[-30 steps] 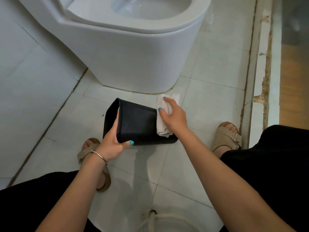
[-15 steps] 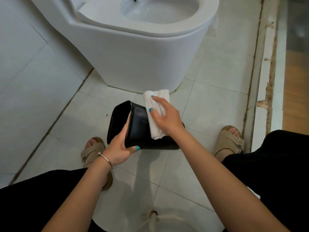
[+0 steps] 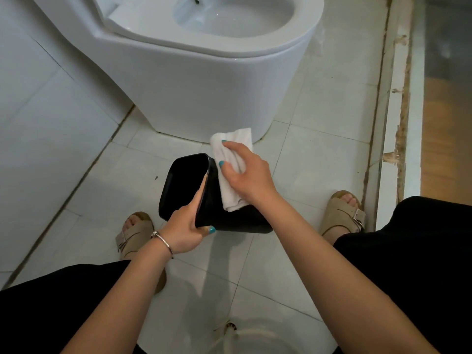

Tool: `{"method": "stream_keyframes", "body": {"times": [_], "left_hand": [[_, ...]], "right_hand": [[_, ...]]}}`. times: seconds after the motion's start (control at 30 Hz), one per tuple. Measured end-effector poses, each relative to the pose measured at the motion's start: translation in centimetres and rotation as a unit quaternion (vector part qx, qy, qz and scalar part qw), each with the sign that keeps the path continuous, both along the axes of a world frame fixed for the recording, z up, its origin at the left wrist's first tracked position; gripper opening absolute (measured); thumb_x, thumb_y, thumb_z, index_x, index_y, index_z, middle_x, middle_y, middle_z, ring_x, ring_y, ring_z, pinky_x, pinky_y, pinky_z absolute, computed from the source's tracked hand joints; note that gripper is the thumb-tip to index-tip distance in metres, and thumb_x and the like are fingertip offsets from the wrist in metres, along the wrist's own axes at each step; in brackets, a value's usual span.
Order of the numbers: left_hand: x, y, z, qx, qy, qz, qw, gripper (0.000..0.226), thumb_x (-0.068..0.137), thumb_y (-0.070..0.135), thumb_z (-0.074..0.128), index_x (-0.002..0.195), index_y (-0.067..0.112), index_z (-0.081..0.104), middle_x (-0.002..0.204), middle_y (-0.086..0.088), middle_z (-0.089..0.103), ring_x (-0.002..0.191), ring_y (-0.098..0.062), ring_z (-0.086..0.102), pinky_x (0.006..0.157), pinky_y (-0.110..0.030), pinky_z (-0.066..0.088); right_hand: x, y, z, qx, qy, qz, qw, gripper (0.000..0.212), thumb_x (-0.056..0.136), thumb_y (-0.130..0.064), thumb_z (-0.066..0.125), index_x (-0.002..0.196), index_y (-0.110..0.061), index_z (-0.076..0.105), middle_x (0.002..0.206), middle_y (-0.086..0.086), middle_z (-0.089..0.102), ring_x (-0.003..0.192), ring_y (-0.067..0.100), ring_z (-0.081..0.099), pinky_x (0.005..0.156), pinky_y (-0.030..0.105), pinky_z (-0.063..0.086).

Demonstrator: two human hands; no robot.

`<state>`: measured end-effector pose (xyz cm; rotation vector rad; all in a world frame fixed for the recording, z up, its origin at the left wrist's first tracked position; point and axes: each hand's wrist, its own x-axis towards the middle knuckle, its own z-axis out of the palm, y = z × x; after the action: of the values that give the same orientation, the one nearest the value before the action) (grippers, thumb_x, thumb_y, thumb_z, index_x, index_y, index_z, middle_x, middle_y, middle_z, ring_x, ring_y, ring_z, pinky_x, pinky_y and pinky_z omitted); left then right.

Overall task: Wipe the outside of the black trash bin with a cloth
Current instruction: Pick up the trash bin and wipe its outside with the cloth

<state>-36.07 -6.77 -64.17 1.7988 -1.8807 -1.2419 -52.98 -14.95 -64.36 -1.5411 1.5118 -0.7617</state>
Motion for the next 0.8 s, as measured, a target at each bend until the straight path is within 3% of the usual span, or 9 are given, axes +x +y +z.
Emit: {"method": "stream_keyframes", "body": {"times": [0.17, 0.3, 0.47, 0.57, 0.7, 0.8], "left_hand": [[0.4, 0.0, 0.1, 0.001, 0.01, 0.012, 1.0, 0.114, 0.081, 0.008, 0.071, 0.142, 0.051, -0.015, 0.143, 0.003, 0.041, 0.126, -0.016, 0.046, 0.104, -0.039, 0.042], [1.1, 0.2, -0.3, 0.006, 0.044, 0.041, 0.998, 0.111, 0.082, 0.004, 0.07, 0.144, 0.047, -0.011, 0.139, 0.014, 0.033, 0.126, -0.005, 0.036, 0.1, -0.026, 0.037], [1.6, -0.7, -0.2, 0.013, 0.03, 0.022, 0.999, 0.113, 0.08, 0.006, 0.071, 0.14, 0.058, -0.01, 0.148, 0.006, 0.032, 0.135, -0.017, 0.034, 0.109, -0.042, 0.037], [2.3, -0.4, -0.2, 0.015, 0.034, 0.034, 0.999, 0.114, 0.08, 0.005, 0.071, 0.134, 0.065, -0.01, 0.148, 0.006, 0.034, 0.135, -0.018, 0.037, 0.109, -0.044, 0.037], [1.7, -0.3, -0.3, 0.012, 0.045, 0.035, 0.998, 0.114, 0.08, 0.005, 0.071, 0.14, 0.057, -0.012, 0.146, 0.013, 0.032, 0.135, -0.014, 0.036, 0.11, -0.039, 0.036], [1.1, -0.5, -0.3, 0.001, 0.052, 0.012, 0.999, 0.114, 0.077, 0.013, 0.071, 0.142, 0.055, -0.012, 0.138, 0.031, 0.031, 0.131, -0.009, 0.038, 0.108, -0.036, 0.036]], "right_hand": [[0.2, 0.2, -0.6, -0.01, -0.009, 0.005, 1.0, 0.041, 0.091, -0.038, 0.056, 0.131, -0.045, 0.049, 0.106, 0.007, 0.053, 0.092, 0.02, 0.052, 0.079, 0.025, 0.04], [-2.7, 0.4, -4.3, 0.05, 0.042, -0.051, 0.997, 0.043, 0.092, -0.039, 0.055, 0.134, -0.042, 0.048, 0.108, 0.006, 0.051, 0.097, 0.023, 0.052, 0.081, 0.025, 0.038], [-5.7, 0.8, -7.2, 0.109, 0.064, -0.127, 0.984, 0.044, 0.092, -0.041, 0.054, 0.136, -0.039, 0.048, 0.121, 0.01, 0.057, 0.109, 0.029, 0.055, 0.083, 0.028, 0.04], [-4.0, 1.1, -6.3, 0.091, 0.077, -0.123, 0.985, 0.046, 0.092, -0.041, 0.052, 0.137, -0.043, 0.045, 0.118, 0.011, 0.056, 0.104, 0.03, 0.056, 0.081, 0.028, 0.039], [-0.3, 1.8, -2.9, 0.03, 0.057, -0.068, 0.996, 0.047, 0.092, -0.041, 0.052, 0.138, -0.046, 0.041, 0.107, 0.007, 0.049, 0.085, 0.021, 0.05, 0.077, 0.026, 0.039], [1.6, 2.2, -1.2, -0.029, 0.036, -0.024, 0.999, 0.047, 0.091, -0.04, 0.053, 0.136, -0.048, 0.041, 0.104, 0.004, 0.045, 0.078, 0.019, 0.051, 0.072, 0.027, 0.042]]}}
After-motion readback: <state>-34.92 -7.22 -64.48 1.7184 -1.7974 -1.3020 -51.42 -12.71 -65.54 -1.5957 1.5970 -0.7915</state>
